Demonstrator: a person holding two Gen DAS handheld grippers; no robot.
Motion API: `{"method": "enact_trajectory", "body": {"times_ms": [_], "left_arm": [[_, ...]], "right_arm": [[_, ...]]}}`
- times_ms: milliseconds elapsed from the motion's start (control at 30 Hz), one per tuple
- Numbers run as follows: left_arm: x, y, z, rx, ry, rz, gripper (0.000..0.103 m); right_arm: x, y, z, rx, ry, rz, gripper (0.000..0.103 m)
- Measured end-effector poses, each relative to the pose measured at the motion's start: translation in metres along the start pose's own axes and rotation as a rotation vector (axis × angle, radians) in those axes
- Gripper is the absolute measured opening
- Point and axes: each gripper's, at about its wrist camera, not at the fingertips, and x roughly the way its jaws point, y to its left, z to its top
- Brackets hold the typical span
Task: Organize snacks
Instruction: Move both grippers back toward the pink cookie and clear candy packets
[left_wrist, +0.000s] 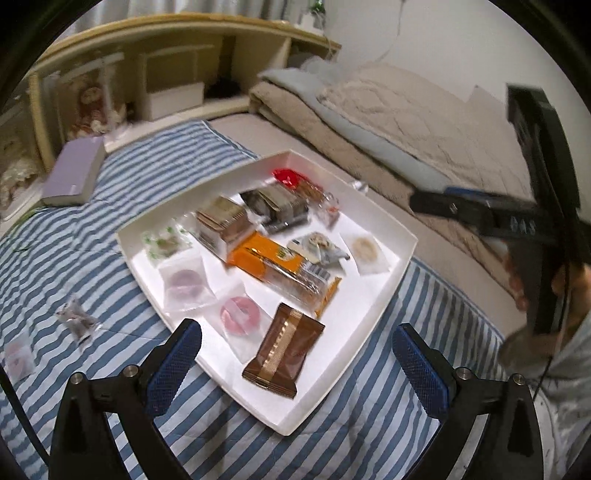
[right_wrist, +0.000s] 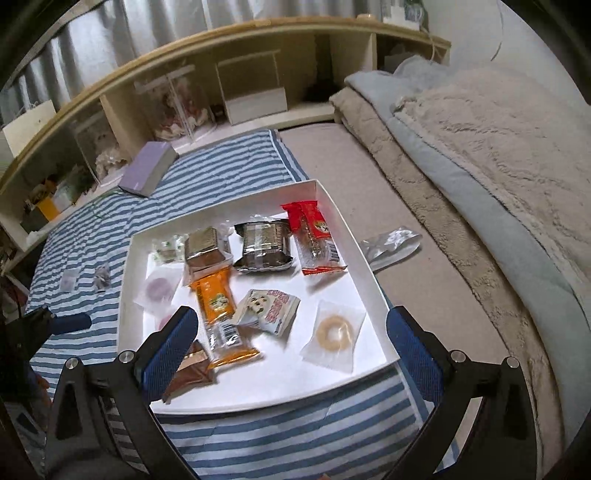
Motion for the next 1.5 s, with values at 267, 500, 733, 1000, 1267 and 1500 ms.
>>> {"method": "enact_trajectory", "body": {"times_ms": [267, 500, 733, 1000, 1267, 1500], "left_arm": [[-0.036, 0.000, -0.008, -0.069, -0.079, 0.066, 0.103], [-0.076, -0.001, -0.023, -0.117, -0.178, 0.138, 0.103], [-0.116, 0.005, -0.044, -0.145, -0.254, 0.199, 0.102], [-0.164, 0.032, -0.074, -0.187, -0.319, 0.289, 0.102], [-0.203, 0.075, -0.109, -0.274, -0.352, 0.370, 0.102], [-0.222, 0.108, -0.134, -0.323, -0.366, 0.425, 0.101]], "right_arm": [[-0.029, 0.014, -0.017, -0.005, -0.058, -0.037, 0.103], [-0.050, 0.034, -0.031, -0.023, -0.094, -0.046, 0.103], [-0.071, 0.059, -0.038, -0.031, -0.151, -0.033, 0.103], [-0.079, 0.101, -0.032, -0.071, -0.213, -0.010, 0.103], [-0.068, 0.158, -0.024, -0.120, -0.222, 0.047, 0.103], [-0.044, 0.206, -0.019, -0.137, -0.205, 0.116, 0.103]]}}
